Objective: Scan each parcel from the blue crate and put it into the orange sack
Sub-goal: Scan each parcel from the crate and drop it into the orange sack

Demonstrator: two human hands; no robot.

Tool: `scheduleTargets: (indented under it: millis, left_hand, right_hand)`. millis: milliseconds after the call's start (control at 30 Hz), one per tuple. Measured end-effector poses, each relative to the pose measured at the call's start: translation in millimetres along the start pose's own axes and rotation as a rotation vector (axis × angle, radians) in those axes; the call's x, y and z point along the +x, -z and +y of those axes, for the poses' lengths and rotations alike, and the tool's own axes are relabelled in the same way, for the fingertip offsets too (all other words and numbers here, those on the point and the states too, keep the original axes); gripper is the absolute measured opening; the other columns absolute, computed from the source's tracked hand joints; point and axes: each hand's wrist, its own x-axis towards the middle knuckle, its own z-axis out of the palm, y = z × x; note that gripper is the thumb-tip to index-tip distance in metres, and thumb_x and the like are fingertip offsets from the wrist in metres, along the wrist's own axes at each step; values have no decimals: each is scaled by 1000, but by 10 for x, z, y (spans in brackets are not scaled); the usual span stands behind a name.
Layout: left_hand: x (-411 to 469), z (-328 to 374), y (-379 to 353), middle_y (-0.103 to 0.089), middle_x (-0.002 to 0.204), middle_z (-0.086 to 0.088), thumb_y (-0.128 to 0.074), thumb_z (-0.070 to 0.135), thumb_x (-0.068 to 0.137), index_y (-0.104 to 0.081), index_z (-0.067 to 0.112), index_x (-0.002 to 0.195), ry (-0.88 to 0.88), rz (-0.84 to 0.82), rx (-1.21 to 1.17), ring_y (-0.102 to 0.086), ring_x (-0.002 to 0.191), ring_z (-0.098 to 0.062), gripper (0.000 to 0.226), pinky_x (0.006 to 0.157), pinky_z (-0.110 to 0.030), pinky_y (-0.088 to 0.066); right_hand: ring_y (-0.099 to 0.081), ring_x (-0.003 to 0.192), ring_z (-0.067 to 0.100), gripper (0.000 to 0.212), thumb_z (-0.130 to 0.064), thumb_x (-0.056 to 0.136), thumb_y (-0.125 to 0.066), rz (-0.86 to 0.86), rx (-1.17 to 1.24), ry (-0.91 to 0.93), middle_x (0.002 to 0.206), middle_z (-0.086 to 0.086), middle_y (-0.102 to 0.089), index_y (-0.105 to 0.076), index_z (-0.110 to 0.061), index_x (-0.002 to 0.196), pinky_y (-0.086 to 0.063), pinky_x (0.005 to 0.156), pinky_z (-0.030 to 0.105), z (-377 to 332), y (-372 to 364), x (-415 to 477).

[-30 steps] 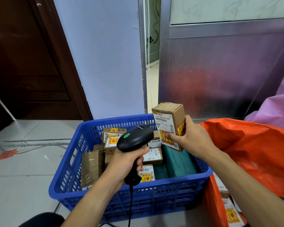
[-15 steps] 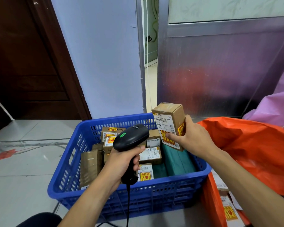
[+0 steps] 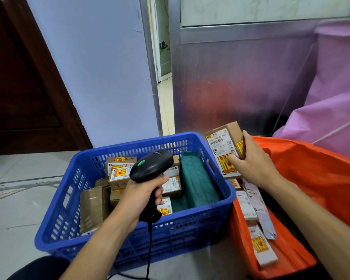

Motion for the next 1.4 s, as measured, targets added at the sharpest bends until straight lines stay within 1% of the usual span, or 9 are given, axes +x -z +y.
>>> scheduleTargets:
  millis: [133, 267, 567, 800, 867, 933, 1067, 1200, 1400]
  left_hand:
    - [55, -42, -217, -46, 57, -4, -75, 12, 92, -63, 9, 87, 23, -5, 11, -42, 47, -18, 13, 57, -33, -46]
    - [109, -81, -406, -45, 57, -4, -75, 13, 92, -66, 6, 93, 40, -33, 17, -43, 47, -17, 11, 59, -34, -47]
    - [231, -161, -770, -43, 55, -4, -69, 12, 95, -56, 9, 77, 100, -78, 50, -40, 45, -18, 22, 59, -34, -44]
    - [399, -313, -905, -42, 53, -3, -68, 13, 96, -55, 10, 75, 166, -122, 85, -42, 42, -17, 25, 59, -34, -45]
    - [431, -345, -919, -42, 54, -3, -68, 14, 97, -55, 10, 77, 174, -134, 104, -41, 43, -18, 24, 57, -32, -46]
    - [452, -367, -918, -43, 55, -3, -68, 15, 97, -56, 9, 79, 182, -147, 122, -42, 45, -18, 22, 57, -32, -46]
    - [478, -408, -909, -43, 58, -4, -68, 15, 97, -58, 9, 81, 199, -165, 147, -42, 47, -20, 20, 62, -36, -46]
    - [475, -432, -933, -44, 59, -6, -70, 16, 96, -60, 5, 84, 200, -192, 176, -43, 50, -21, 19, 62, -37, -48]
    - [487, -518, -969, -48, 63, -9, -74, 16, 93, -64, 5, 85, 228, -234, 213, -46, 51, -23, 17, 68, -41, -49]
  right_hand:
    - [-54, 132, 31, 83, -54, 90, -63, 80, 2, -87, 152, 9, -50, -28, -21, 158, -45, 108, 49, 354, 65, 17]
    - [-65, 105, 29, 46, -55, 89, -65, 109, -12, -180, 119, 6, -66, -57, -26, 124, -53, 92, 50, 789, 69, 53]
    - [-64, 113, 39, 63, -60, 88, -57, -36, -9, -596, 126, 18, -68, -54, -12, 129, -52, 90, 42, 1526, -334, -177]
    - [-70, 87, 30, 65, -66, 79, -58, -180, 15, -814, 103, 8, -72, -58, -16, 120, -60, 80, 41, 2122, -668, -358]
    - [-72, 83, 33, 66, -66, 76, -57, -147, 69, -890, 100, 11, -73, -67, -12, 114, -62, 80, 44, 2222, -689, -370]
    - [-71, 97, 36, 64, -62, 84, -57, -63, 87, -977, 111, 16, -74, -71, -8, 116, -59, 88, 42, 2219, -645, -418]
    - [-67, 112, 34, 56, -58, 91, -60, -75, -26, -1053, 124, 15, -70, -70, -10, 119, -51, 83, 34, 2216, -591, -510]
    - [-71, 92, 29, 59, -65, 83, -66, -218, 12, -1063, 109, 10, -74, -72, -14, 111, -57, 77, 32, 2251, -676, -554]
    - [-71, 83, 27, 38, -43, 88, -74, -246, 269, -1114, 94, 10, -73, -72, -9, 104, -60, 78, 37, 2250, -825, -591]
